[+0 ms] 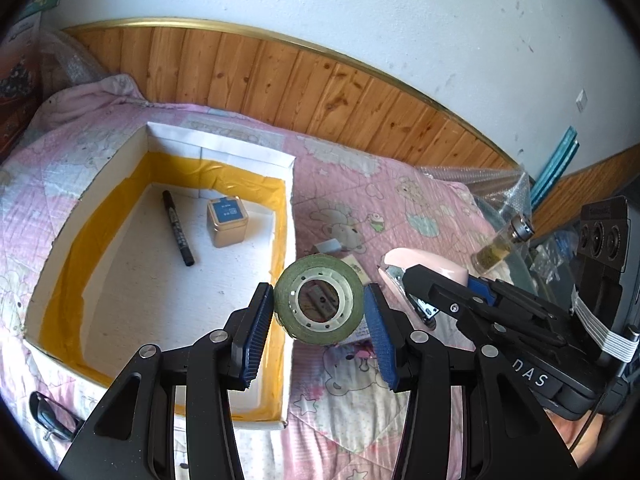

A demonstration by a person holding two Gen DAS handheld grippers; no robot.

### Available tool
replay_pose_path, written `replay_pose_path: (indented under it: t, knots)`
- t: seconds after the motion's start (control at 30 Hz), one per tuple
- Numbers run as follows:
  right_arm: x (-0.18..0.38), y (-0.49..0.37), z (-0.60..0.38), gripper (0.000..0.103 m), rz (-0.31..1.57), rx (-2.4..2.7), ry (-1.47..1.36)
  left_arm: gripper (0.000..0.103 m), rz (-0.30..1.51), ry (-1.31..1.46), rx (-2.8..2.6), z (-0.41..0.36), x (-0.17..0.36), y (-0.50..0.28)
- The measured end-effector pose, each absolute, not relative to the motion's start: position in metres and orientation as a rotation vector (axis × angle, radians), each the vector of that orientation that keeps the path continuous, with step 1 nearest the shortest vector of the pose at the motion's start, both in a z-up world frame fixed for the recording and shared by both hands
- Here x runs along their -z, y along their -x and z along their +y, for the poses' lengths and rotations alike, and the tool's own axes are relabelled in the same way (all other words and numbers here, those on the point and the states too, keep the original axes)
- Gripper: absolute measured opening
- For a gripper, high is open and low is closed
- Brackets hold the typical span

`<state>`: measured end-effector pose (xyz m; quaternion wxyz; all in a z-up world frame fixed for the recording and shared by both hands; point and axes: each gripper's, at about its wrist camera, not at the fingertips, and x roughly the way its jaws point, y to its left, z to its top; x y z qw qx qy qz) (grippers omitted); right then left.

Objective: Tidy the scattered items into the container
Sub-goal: 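Carry the tape roll with the left tool while the right tool carries the stapler toward the box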

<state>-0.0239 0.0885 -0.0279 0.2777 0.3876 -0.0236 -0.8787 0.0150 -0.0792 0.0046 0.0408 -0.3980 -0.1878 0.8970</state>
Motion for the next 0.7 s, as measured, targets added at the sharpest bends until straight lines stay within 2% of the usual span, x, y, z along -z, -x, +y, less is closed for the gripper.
replay_pose_path:
  t: [0.7]
  knots:
    - [0.02,0.012,0.046,0.027,-0.048,2.294,-0.979,0.048,-0.663,1.327,-2.837,-0.149,0.011,-0.009]
